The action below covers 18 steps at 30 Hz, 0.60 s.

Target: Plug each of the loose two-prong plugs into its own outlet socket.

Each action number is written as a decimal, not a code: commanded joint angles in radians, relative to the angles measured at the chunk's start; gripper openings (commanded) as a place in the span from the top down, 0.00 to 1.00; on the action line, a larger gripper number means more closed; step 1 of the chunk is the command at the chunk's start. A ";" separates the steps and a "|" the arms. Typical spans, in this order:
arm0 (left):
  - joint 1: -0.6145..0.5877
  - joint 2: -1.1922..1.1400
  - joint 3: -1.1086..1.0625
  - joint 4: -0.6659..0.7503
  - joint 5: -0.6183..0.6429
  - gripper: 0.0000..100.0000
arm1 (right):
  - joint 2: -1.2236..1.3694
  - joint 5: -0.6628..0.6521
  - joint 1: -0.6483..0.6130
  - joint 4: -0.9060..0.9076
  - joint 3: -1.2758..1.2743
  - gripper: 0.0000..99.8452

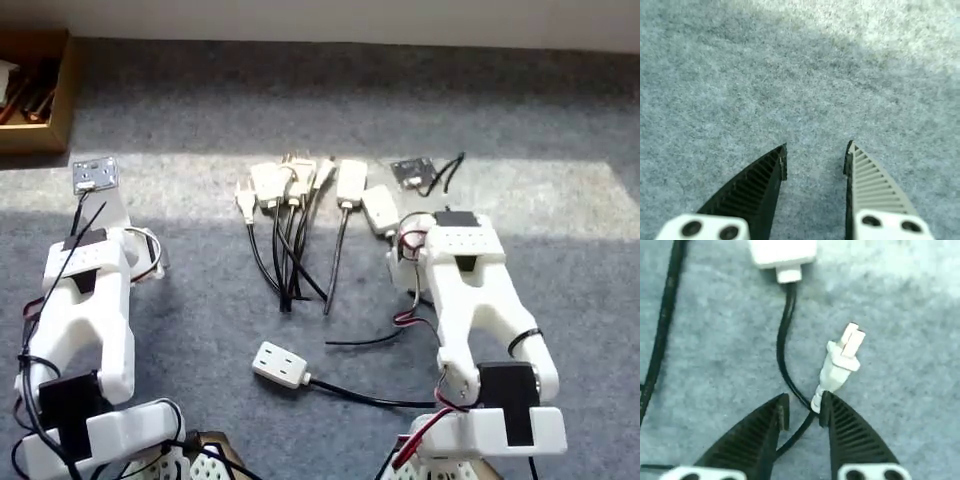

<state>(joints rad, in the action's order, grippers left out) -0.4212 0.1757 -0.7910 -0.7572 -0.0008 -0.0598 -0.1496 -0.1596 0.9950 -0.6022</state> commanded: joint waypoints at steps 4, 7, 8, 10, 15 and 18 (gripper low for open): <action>0.019 0.033 0.004 0.012 0.002 0.80 | -0.045 0.180 0.015 -0.038 -0.012 0.87; 0.019 0.033 0.004 0.012 0.002 0.80 | -0.045 0.180 0.022 -0.036 -0.010 0.87; 0.019 0.033 0.004 0.014 0.002 0.80 | -0.047 0.180 0.022 -0.035 -0.010 0.87; 0.019 0.033 0.004 0.014 0.002 0.80 | -0.047 0.180 0.019 -0.008 0.015 0.87; 0.019 0.033 0.004 0.014 0.002 0.80 | -0.044 0.180 0.024 0.091 0.104 0.87; 0.019 0.033 0.004 0.012 0.002 0.80 | -0.035 0.178 0.030 0.070 0.097 0.87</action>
<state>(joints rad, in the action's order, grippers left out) -0.4212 0.1757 -0.7910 -0.7557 -0.0008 -0.0660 0.0222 -0.1473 1.0702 -0.5470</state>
